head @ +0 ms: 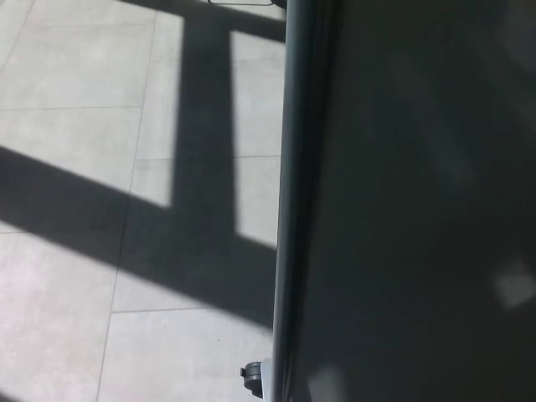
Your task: A white board is being place on the right hand side and parallel to the robot and the robot uses its left hand to grab on the leftside of the whiteboard and drag the whiteboard from the right hand side to the left hand side
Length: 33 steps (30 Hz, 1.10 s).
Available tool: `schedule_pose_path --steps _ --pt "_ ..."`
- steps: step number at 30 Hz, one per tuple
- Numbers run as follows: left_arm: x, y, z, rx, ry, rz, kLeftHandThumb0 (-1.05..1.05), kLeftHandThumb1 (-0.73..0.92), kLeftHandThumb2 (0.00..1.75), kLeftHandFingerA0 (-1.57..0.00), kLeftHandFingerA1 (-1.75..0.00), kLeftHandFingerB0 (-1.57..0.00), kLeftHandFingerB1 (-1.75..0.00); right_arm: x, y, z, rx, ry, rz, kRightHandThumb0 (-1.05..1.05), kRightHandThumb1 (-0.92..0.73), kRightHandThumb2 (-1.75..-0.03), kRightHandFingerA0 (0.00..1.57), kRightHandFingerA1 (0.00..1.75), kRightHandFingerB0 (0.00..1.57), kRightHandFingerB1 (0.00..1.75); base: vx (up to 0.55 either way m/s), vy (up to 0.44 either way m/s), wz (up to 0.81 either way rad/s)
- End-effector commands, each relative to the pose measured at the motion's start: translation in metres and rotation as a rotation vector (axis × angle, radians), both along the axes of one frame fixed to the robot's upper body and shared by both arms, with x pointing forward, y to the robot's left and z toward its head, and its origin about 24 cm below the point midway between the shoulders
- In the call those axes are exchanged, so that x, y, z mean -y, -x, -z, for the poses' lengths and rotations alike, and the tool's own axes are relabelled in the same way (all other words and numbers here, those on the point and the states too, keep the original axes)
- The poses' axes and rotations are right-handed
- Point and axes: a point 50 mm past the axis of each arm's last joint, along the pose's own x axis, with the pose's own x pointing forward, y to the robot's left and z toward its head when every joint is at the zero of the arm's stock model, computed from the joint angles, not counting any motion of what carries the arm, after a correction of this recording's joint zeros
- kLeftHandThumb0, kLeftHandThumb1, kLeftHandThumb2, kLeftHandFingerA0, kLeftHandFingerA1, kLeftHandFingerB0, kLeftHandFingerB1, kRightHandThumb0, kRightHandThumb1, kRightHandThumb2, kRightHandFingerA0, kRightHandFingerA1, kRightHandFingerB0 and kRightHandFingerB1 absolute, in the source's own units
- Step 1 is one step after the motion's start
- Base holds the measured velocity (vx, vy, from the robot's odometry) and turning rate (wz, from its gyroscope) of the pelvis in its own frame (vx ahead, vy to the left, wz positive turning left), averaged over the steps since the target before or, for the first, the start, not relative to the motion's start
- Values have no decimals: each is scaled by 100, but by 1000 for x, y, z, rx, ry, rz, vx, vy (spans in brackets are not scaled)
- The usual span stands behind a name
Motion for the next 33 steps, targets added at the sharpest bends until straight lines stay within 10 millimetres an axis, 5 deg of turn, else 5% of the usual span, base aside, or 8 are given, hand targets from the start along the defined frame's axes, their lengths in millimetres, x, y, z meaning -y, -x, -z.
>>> schedule_pose_path --steps 1,10,17,18,19,21,22,33 --pt "-7 -4 -8 147 125 -120 -44 69 61 -46 -35 -28 -30 -34 -8 -6 183 -110 -87 -41 -75 -73 84 84 27 80 0 0 0" --pt "-33 -72 -40 400 112 -80 -55 49 72 -27 -40 -19 -37 -9 -25 -21 359 -90 57 -63 -71 -105 48 78 5 58 0 0 0" --pt "-30 -112 -77 578 138 85 -52 52 71 -19 -38 -12 -34 2 -42 -35 500 -54 68 -59 -91 -65 41 79 0 48 0 0 0" --pt "-27 -119 -83 604 147 105 -54 53 70 -18 -37 -14 -34 5 -46 -38 524 -41 68 -62 -69 -108 44 76 0 48 0 0 0" --pt "-24 -127 -89 630 141 134 -54 52 71 -18 -37 -12 -34 9 -50 -41 547 -31 67 -61 -91 -66 41 78 0 49 0 0 0" --pt "-19 -136 -98 657 111 193 -28 44 96 -7 -49 -6 -49 16 -53 -44 566 -18 88 -62 -70 -108 44 76 0 48 0 0 0" --pt "-17 -140 -101 659 116 206 -55 51 71 -18 -38 -11 -34 20 -54 -45 571 -10 96 -59 -92 -67 39 82 0 52 0 0 0" --pt "13 -179 -139 752 144 380 -30 47 97 -1 -47 0 -47 53 -58 -53 581 67 190 -54 -92 -69 35 81 0 49 0 0 0"
